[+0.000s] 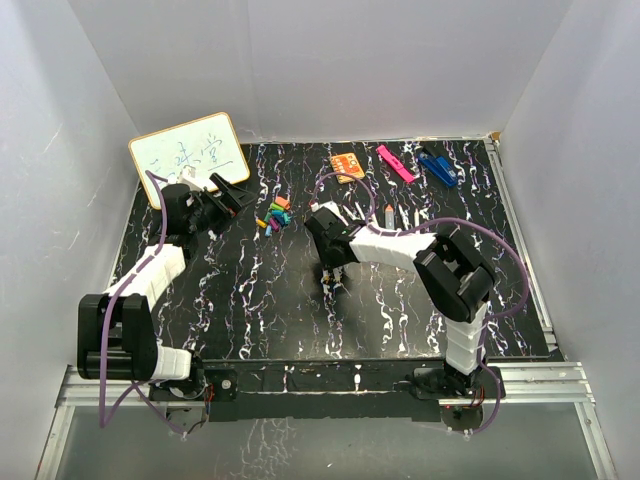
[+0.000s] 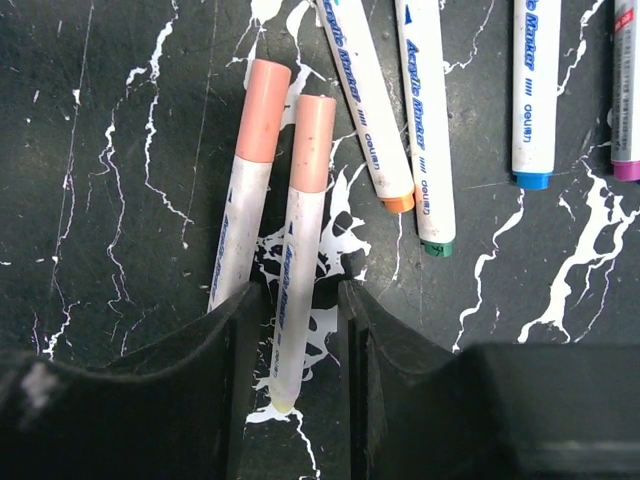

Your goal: Open the pen caps

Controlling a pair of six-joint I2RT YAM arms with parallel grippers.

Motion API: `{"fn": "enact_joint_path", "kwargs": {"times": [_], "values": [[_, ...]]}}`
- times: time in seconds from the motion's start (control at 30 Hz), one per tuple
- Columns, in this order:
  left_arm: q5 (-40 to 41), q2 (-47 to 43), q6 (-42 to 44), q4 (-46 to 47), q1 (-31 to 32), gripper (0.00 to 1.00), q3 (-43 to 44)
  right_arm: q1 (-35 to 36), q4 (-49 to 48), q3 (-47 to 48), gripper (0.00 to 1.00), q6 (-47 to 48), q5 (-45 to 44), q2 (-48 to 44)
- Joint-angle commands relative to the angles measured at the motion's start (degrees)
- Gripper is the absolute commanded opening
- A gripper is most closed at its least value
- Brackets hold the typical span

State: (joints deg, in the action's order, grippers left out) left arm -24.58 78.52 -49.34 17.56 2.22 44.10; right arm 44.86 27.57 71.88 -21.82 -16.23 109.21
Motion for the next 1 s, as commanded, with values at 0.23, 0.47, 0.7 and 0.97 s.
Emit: {"fn": "enact_joint_path", "kwargs": {"times": [0.23, 0.47, 0.7, 0.97], "values": [[-2.1, -3.0, 0.1, -0.1, 0.7, 0.99, -0.1, -2.1, -1.8, 0.1, 0.19, -1.4, 3.6, 0.8], [-1.8, -3.2, 0.2, -0.2, 3.1, 0.98, 0.0, -3.6, -2.6, -2.5, 0.07, -1.6, 5.5, -0.1], [0.2, -1.8, 0.6, -0.4, 7.7, 0.98, 0.2, -3.8, -4.1, -4.1, 0.0, 0.4, 2.7, -2.9], [2.1, 3.9, -1.3, 1.8, 14.5, 0.98, 1.2, -3.5, -9.9, -7.5, 0.0, 6.3, 0.0, -13.4]]}}
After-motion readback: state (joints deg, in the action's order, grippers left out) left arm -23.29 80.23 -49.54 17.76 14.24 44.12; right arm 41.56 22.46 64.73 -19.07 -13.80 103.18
